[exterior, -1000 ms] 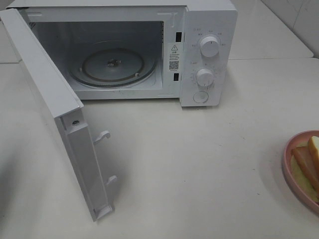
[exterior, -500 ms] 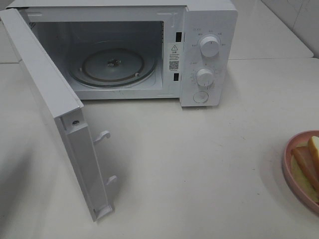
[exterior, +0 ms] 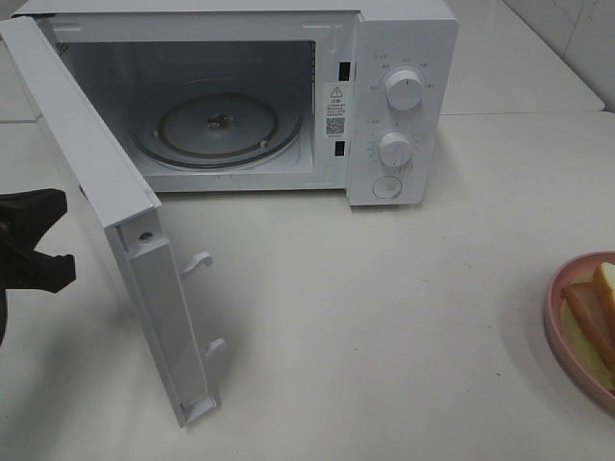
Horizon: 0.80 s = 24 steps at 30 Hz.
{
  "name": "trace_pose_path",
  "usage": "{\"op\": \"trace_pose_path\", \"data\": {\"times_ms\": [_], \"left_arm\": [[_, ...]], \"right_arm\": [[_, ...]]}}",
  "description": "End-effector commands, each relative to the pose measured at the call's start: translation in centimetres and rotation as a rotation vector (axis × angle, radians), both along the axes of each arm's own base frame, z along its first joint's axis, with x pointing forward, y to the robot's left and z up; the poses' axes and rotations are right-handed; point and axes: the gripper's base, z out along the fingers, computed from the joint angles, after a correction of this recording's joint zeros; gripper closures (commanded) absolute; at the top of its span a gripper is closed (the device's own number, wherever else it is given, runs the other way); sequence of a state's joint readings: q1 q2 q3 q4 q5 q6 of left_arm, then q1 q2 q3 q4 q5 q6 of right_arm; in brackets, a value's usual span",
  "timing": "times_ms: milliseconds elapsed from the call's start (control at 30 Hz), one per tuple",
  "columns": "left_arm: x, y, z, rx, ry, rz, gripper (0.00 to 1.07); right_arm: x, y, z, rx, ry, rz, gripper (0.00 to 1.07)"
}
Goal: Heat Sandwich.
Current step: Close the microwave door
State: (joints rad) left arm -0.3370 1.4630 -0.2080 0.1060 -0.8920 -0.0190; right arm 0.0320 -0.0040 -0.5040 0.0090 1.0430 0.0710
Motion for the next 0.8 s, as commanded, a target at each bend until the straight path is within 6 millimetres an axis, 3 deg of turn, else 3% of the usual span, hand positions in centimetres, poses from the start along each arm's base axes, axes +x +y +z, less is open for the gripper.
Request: {"op": "trace_pose_path", "data": {"times_ms": [33, 800], "left_arm": [[0.5, -0.9, 0.1, -0.020, -0.026, -0.021, 1.07], [6.1, -9.1, 0.7, -0.071, -0.040, -0.085, 1.07]], "right_arm": [[-0.4, 0.0, 0.0, -0.006, -0.031, 0.000, 0.31], [-0.4, 0.0, 0.0, -0.007, -0.031, 0.001, 0.31]]}}
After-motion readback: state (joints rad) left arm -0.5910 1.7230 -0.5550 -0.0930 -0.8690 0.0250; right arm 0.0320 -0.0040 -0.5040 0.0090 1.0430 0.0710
